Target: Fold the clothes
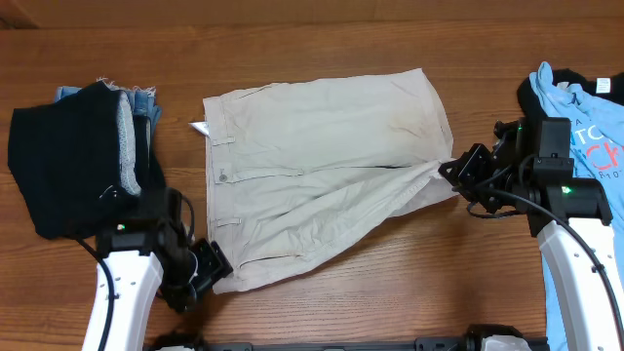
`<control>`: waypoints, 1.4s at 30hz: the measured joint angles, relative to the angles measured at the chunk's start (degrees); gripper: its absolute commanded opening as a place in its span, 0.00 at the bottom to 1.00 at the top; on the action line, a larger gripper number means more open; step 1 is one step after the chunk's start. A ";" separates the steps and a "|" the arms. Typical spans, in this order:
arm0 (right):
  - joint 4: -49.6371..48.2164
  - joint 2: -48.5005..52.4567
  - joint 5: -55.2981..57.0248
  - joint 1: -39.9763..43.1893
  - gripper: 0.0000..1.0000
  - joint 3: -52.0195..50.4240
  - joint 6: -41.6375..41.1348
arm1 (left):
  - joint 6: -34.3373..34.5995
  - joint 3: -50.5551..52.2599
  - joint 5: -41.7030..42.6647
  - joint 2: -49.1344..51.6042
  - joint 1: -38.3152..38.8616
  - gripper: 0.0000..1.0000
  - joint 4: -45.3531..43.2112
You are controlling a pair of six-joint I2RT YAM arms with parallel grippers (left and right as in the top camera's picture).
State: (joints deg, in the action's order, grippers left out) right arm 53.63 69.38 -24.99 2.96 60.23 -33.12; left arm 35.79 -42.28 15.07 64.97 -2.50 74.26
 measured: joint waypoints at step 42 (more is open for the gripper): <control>0.22 0.00 0.52 0.00 0.04 0.00 0.13 | 11.13 13.84 0.20 8.46 -0.13 0.17 -28.09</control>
State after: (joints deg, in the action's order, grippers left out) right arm 53.84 69.38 -24.47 2.96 60.23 -32.99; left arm 46.92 -28.45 15.27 73.43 -2.63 46.17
